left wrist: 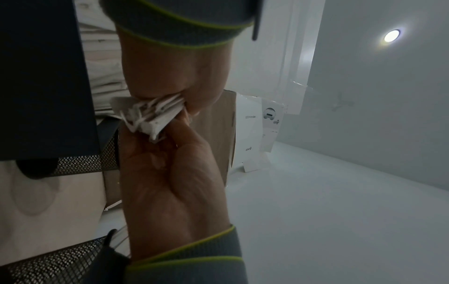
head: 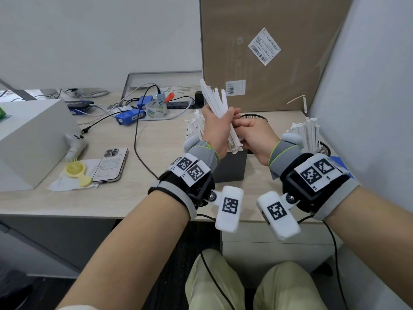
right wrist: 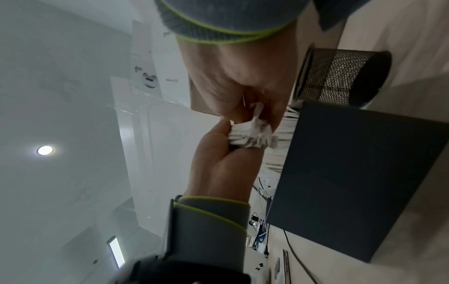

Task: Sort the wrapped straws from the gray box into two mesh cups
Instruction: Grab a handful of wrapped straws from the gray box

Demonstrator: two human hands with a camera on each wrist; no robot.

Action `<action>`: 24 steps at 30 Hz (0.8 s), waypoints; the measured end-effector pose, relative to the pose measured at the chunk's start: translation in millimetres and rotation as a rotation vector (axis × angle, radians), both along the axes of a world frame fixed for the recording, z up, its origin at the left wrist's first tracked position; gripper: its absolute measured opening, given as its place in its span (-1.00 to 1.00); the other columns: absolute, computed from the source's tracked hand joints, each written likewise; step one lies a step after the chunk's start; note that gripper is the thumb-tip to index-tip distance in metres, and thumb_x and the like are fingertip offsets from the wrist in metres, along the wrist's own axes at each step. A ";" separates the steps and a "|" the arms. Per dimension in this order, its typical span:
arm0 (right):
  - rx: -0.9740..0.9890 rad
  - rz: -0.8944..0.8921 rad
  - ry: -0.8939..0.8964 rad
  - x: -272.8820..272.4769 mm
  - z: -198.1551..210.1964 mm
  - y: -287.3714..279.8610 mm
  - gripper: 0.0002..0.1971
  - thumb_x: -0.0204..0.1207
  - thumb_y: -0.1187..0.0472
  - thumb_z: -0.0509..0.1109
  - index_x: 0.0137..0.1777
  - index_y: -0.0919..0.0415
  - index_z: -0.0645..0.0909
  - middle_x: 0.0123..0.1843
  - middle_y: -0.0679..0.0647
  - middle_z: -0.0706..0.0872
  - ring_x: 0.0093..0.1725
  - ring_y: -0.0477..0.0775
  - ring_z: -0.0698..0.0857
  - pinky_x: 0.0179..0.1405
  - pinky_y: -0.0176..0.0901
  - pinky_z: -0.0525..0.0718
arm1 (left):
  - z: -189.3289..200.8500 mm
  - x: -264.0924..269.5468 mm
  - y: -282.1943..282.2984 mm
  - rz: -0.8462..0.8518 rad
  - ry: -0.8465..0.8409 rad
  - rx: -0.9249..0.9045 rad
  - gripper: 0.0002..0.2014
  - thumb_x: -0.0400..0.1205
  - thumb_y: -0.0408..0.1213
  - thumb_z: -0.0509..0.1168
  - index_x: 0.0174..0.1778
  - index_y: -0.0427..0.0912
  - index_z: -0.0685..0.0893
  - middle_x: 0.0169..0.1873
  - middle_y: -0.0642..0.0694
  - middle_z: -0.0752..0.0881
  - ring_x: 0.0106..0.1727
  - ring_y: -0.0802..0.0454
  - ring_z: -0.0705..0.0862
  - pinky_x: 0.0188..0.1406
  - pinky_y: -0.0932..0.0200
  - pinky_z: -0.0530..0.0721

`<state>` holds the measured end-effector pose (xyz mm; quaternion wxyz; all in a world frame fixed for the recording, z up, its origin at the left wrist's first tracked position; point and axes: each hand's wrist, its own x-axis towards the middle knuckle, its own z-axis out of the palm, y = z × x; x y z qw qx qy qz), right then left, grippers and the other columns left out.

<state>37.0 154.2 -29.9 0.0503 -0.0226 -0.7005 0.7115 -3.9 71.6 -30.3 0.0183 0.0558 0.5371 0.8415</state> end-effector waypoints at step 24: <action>-0.549 0.223 -0.264 -10.8 2.6 -1.4 -0.39 0.63 -0.30 -0.09 0.14 0.22 0.52 -0.01 0.13 0.63 0.06 0.08 0.66 0.21 -0.13 0.55 | 5.4 0.2 -14.8 -0.044 -0.022 0.110 -0.90 0.68 -0.33 0.25 -0.14 -0.18 0.63 -0.67 0.04 0.42 -0.65 0.16 0.40 -0.57 0.29 0.49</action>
